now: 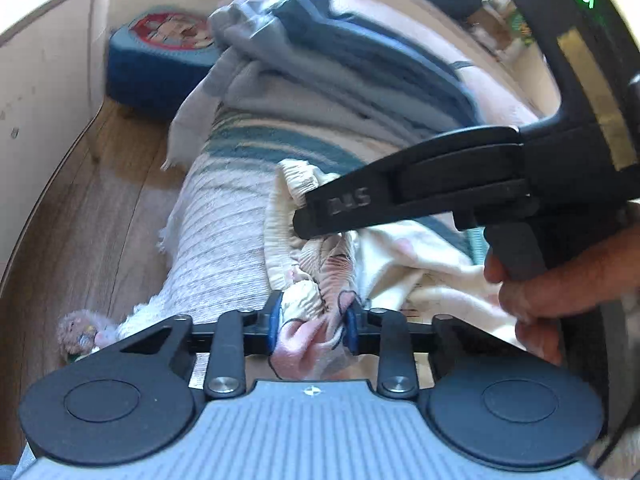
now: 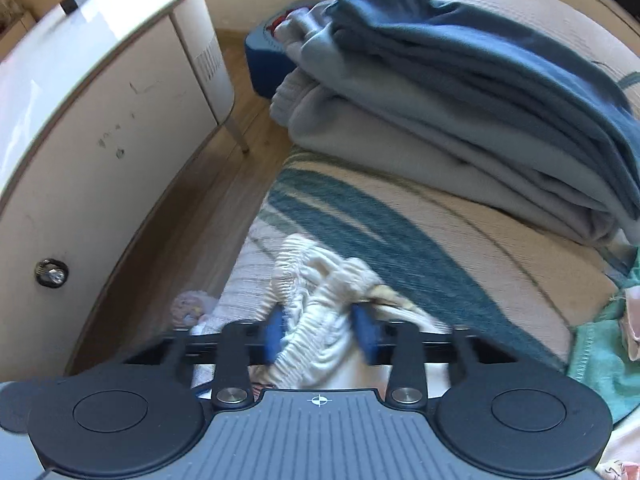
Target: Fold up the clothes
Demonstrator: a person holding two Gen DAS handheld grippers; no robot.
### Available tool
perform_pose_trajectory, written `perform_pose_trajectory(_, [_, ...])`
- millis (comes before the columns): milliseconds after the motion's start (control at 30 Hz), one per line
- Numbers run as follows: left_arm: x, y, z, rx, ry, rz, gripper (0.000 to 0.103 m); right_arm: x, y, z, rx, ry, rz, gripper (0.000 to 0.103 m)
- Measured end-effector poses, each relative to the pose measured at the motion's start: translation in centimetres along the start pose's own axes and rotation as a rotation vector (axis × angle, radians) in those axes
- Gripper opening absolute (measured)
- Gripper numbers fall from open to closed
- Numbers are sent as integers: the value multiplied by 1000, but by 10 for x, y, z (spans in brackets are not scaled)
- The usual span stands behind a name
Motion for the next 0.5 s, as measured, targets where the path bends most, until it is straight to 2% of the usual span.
perform_pose_trajectory(100, [-3, -24, 20, 33, 55, 63, 25, 1, -30, 5, -108, 6, 92, 13])
perform_pose_trajectory(167, [-4, -39, 36, 70, 79, 91, 25, 7, -54, 11, -154, -1, 156, 12])
perform_pose_trajectory(267, [-1, -56, 64, 102, 131, 117, 25, 13, -85, 34, -210, 53, 209, 12])
perform_pose_trajectory(333, [5, -62, 86, 137, 162, 119, 25, 19, -103, 52, -227, 87, 240, 11])
perform_pose_trajectory(400, [17, -63, 115, 210, 193, 101, 25, 29, -122, 71, -237, 121, 269, 11])
perform_pose_trajectory(500, [38, -57, 158, 288, 296, 47, 25, 51, -145, 102, -230, 177, 302, 11])
Point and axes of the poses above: each gripper's, at about its wrist camera, not at the fingertips, and y roughly the way its jaws point, z to its right, x to its underside, the point moved 8 cm from there along y, roughly the way its jaws point, and after that the axes turned 9 degrees about y, right-handed, at the moved point
